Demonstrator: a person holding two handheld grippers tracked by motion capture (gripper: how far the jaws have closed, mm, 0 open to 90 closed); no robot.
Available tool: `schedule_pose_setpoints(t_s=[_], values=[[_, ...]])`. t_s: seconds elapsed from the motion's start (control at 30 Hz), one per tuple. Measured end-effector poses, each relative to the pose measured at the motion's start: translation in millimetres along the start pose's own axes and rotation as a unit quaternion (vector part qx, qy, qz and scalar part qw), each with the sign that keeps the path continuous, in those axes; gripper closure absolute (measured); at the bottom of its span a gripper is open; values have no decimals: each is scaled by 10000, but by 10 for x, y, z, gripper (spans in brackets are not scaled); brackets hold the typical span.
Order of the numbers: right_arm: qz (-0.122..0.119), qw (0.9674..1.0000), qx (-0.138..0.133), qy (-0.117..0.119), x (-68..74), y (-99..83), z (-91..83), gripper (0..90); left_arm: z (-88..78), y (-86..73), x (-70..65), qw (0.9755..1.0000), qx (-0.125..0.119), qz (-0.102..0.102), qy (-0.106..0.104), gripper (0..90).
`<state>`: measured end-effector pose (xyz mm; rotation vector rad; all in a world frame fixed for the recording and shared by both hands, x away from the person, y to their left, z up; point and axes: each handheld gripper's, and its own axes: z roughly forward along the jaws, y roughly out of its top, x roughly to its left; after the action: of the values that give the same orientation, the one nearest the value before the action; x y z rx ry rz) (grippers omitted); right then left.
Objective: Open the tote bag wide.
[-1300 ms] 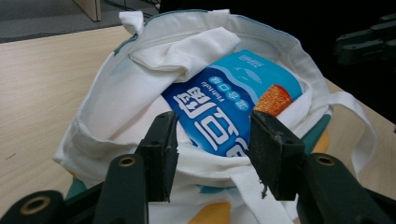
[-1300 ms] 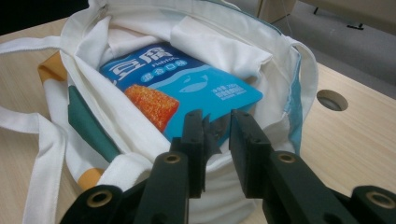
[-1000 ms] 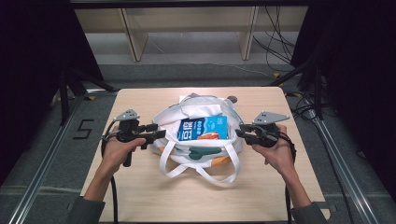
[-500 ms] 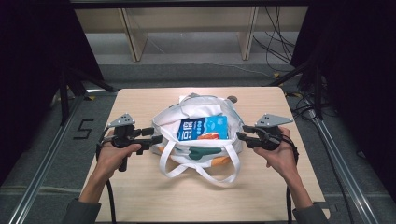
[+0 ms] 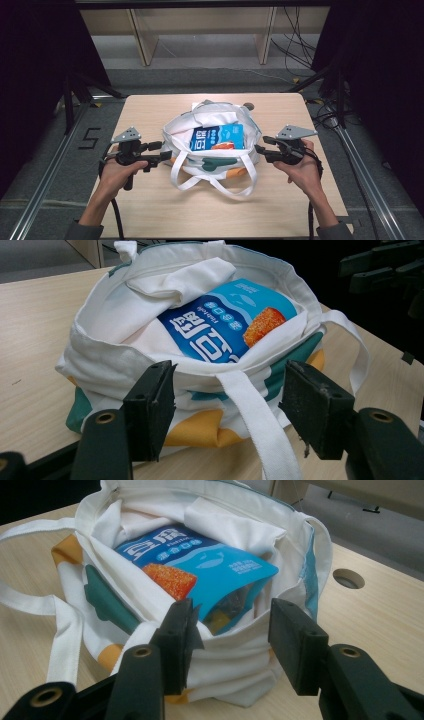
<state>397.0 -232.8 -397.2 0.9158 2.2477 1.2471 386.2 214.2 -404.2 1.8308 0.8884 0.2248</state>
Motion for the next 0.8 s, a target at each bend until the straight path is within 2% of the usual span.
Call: schedule_pose_setpoints(t_s=[0.03,0.1,0.13,0.17,0.23,0.27,0.3,0.33,0.37,0.43,0.47,0.5,0.53,0.6,0.63,0.67,0.7,0.73,0.77,0.8], values=[[84,9999,102,43,13,0,-16,533,1,-11,-17,10000,12,-10,10,367],[130,9999,69,-7,32,-14,-21,527,5,-26,-40,10000,38,0,24,361],[3,10000,0,-34,17,-19,-13,526,5,-36,-43,10000,51,58,18,360],[200,9997,148,28,46,-29,-33,524,4,-40,-49,9999,70,65,33,358],[63,10000,69,-18,30,-47,-28,517,4,-57,-60,10000,73,31,43,351],[151,9998,125,14,42,-54,-40,515,2,-62,-65,10000,70,33,50,349],[26,10000,84,24,22,-57,-37,511,-2,-69,-68,9999,79,74,36,348],[50,9999,122,11,24,-65,-47,504,-3,-78,-78,9999,94,24,33,345],[176,9997,191,21,49,-73,-56,497,-1,-85,-80,10000,83,22,15,343],[199,9997,157,-17,57,-90,-58,483,-6,-102,-93,9999,107,38,16,342],[120,9998,136,-21,48,-96,-56,476,-8,-108,-101,9999,110,44,41,340],[180,9996,214,4,52,-100,-68,474,-7,-119,-106,9999,87,51,17,338],[250,9996,135,-24,72,-114,-64,469,-16,-122,-109,9999,113,110,30,338],[91,9999,130,-38,55,-121,-72,458,-20,-137,-123,9999,91,82,11,335],[286,9993,227,-4,88,-129,-86,454,-28,-144,-135,9999,106,62,36,334],[172,9997,164,-33,72,-138,-82,451,-31,-151,-140,9999,100,50,-26,330],[182,9997,159,-12,83,-148,-81,449,-38,-158,-141,9999,87,69,-57,325],[257,9993,275,38,98,-156,-95,446,-45,-170,-146,9999,84,41,-85,324],[93,9998,157,-15,77,-170,-83,444,-48,-178,-158,10000,78,5,-46,324],[223,9994,268,23,99,-177,-97,442,-54,-184,-159,9999,66,36,-72,324]])
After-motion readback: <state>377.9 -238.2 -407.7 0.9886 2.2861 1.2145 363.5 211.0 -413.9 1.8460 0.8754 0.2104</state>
